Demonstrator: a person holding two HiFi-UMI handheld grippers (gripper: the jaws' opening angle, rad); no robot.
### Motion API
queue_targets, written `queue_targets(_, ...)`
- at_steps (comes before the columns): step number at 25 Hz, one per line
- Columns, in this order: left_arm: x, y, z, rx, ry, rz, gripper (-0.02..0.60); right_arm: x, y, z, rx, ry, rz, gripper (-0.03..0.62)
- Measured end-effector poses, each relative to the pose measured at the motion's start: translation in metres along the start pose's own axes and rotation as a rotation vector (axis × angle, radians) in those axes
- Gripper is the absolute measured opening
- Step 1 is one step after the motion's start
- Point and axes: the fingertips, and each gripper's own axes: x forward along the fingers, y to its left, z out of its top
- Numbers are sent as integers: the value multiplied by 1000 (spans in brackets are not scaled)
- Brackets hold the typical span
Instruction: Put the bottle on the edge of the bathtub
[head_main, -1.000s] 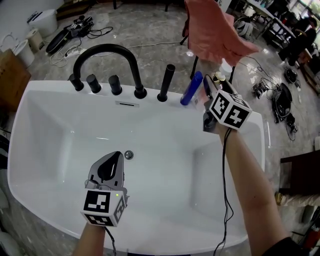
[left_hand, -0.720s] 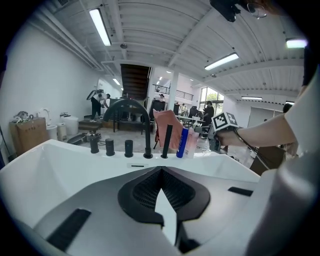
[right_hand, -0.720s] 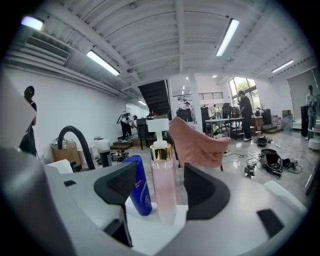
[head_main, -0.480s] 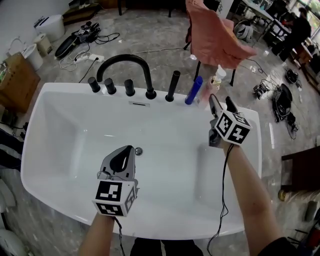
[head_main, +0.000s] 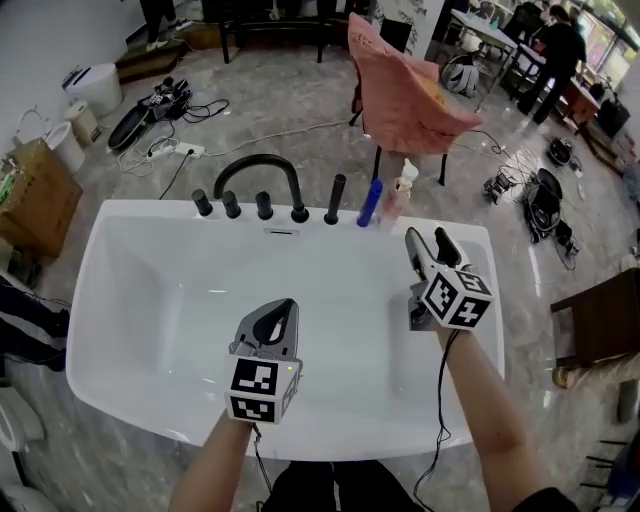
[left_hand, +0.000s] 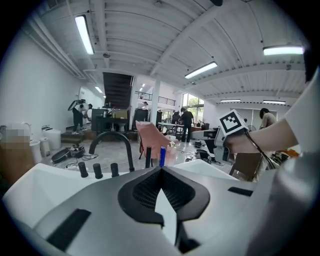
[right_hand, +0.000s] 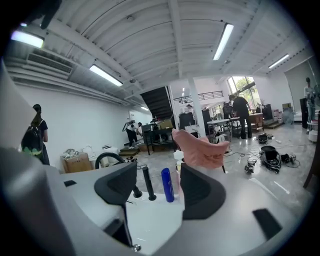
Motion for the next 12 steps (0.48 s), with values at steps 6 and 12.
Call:
queue_targets(6, -23, -13, 8, -15, 4, -49, 15, -68, 24, 1, 3, 8, 2, 178)
queue_targets(12, -60, -26, -3, -34, 34, -43, 15, -129, 49, -16, -33, 49, 26, 118)
